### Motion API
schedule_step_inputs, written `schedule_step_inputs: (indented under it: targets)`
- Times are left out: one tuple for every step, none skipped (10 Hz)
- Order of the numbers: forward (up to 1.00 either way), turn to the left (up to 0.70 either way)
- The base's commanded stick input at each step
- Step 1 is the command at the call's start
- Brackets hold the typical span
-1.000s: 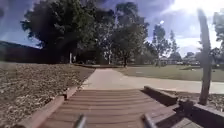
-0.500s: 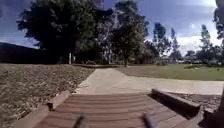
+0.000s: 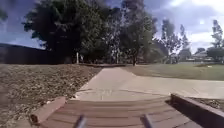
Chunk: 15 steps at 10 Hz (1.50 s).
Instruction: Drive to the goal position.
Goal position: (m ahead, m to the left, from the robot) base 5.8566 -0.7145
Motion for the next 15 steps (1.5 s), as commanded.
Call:
schedule_step_inputs:
  targets:
    - [1.00,0.00]
    - [1.00,0.00]
    - [1.00,0.00]
    - [1.00,0.00]
    - [1.00,0.00]
    - [1.00,0.00]
    - [1.00,0.00]
    - [1.00,0.00]
    - [1.00,0.00]
    - [1.00,0.00]
    - [1.00,0.00]
    - [1.00,0.00]
    - [1.00,0.00]
    - [1.00,0.00]
    - [1.00,0.00]
